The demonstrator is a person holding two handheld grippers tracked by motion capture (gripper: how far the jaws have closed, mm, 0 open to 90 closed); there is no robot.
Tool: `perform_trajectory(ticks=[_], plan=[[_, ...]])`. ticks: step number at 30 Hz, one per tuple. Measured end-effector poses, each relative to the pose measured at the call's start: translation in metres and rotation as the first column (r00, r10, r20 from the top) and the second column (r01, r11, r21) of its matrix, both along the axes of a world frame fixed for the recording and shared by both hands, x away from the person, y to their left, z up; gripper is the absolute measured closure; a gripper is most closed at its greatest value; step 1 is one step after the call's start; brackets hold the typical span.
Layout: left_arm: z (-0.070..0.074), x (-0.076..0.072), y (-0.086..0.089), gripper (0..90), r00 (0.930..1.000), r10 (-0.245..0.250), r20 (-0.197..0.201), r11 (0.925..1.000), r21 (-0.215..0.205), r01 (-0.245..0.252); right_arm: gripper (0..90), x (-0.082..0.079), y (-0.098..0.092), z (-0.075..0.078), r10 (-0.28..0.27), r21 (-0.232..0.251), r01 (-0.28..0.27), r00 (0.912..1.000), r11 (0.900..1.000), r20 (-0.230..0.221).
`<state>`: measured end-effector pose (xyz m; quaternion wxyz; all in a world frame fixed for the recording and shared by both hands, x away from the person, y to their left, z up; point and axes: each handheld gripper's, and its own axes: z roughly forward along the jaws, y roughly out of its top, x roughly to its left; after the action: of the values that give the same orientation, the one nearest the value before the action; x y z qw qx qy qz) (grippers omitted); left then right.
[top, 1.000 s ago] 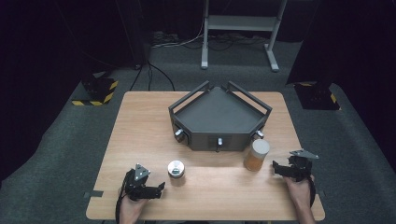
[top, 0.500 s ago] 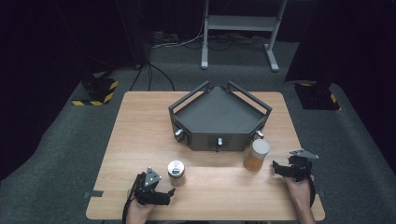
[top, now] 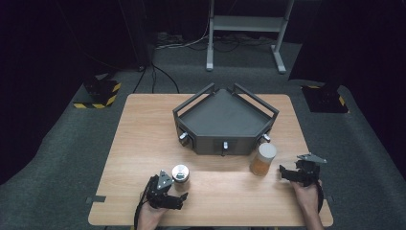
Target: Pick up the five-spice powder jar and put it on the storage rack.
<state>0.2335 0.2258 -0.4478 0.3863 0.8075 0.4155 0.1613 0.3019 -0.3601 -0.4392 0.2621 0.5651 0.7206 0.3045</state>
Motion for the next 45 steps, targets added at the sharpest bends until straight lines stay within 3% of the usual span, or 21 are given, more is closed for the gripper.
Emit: perform_trajectory(ticks=[6, 18, 45], plan=[[-0.001, 0.005, -0.005, 5.1, 1.0, 0.002, -0.002, 1.0, -0.002, -0.002, 5.3, 0.0, 0.0, 0.0, 0.0, 0.0, 0.0, 1.0, 1.0, 0.0], [-0.002, 0.004, -0.009, 12.5, 0.9989, 0.026, 0.039, 0.9996, -0.015, -0.026, 5.3, 0.0, 0.0, 0.0, -0.001, 0.0, 0.001, 1.0, 1.0, 0.0], [-0.003, 0.009, -0.019, 25.1, 0.9987, 0.023, 0.046, 0.9996, -0.016, -0.022, 5.3, 0.0, 0.0, 0.0, -0.002, 0.0, 0.002, 1.0, 1.0, 0.001]])
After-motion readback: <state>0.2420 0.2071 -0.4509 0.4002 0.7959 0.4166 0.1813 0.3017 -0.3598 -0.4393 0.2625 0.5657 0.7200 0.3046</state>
